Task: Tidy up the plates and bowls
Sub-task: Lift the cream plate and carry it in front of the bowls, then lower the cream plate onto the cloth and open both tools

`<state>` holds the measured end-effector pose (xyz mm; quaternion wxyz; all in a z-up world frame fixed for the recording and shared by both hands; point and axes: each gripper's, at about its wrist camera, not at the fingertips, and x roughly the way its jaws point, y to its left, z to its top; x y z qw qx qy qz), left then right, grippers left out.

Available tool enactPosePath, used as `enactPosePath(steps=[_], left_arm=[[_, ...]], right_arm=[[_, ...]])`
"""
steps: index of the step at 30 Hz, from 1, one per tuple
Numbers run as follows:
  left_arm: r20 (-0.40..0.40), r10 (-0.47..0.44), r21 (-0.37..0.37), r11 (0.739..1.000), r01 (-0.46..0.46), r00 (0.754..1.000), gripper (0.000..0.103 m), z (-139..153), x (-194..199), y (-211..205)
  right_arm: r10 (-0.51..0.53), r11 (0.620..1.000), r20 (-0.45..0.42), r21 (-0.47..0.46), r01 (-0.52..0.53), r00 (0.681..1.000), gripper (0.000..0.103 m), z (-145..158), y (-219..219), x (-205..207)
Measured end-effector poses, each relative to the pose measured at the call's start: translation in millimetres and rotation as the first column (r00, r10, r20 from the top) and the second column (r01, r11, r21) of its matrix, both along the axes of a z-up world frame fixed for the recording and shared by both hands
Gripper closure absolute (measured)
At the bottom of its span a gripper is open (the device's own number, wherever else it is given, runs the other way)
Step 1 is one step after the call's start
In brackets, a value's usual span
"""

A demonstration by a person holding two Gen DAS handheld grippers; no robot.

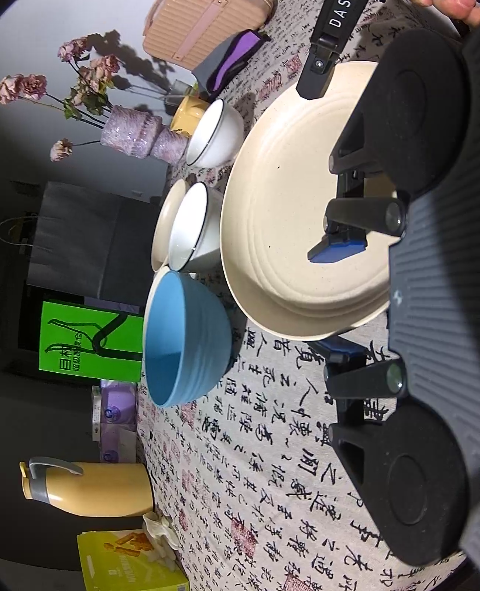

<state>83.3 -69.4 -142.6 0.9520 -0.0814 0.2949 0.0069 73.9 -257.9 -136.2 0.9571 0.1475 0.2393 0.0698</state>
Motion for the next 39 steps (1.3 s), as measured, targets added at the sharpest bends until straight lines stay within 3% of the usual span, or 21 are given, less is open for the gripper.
enactPosePath(steps=[19,26,30,34,39], left_arm=[[-0.024,0.003,0.033,0.999,-0.002,1.0,0.061,-13.7,8.7,-4.2],[-0.016,-0.004,0.006,1.0,0.004,1.0,0.06,-12.9,7.9,-1.1],[0.017,-0.004,0.012,1.0,0.004,1.0,0.052,-7.4,2.1,-0.5],[0.054,0.001,0.023,1.0,-0.003,0.999,0.036,-0.8,-4.2,-0.3],[0.085,0.008,0.012,1.0,-0.009,0.996,0.025,5.4,-11.4,3.8]], right_arm=[[-0.018,1.0,-0.042,-0.016,0.017,0.999,0.095,-24.2,3.1,13.3],[-0.008,1.0,-0.038,0.008,0.008,0.999,0.091,-23.6,-0.5,12.6],[-0.007,1.0,-0.015,0.016,0.007,1.0,0.089,-19.2,-3.1,8.9],[0.011,0.999,0.01,0.034,-0.011,1.0,0.077,-15.4,-4.8,4.2],[0.019,0.999,0.033,0.026,-0.02,0.999,0.059,-10.6,-4.3,-0.7]])
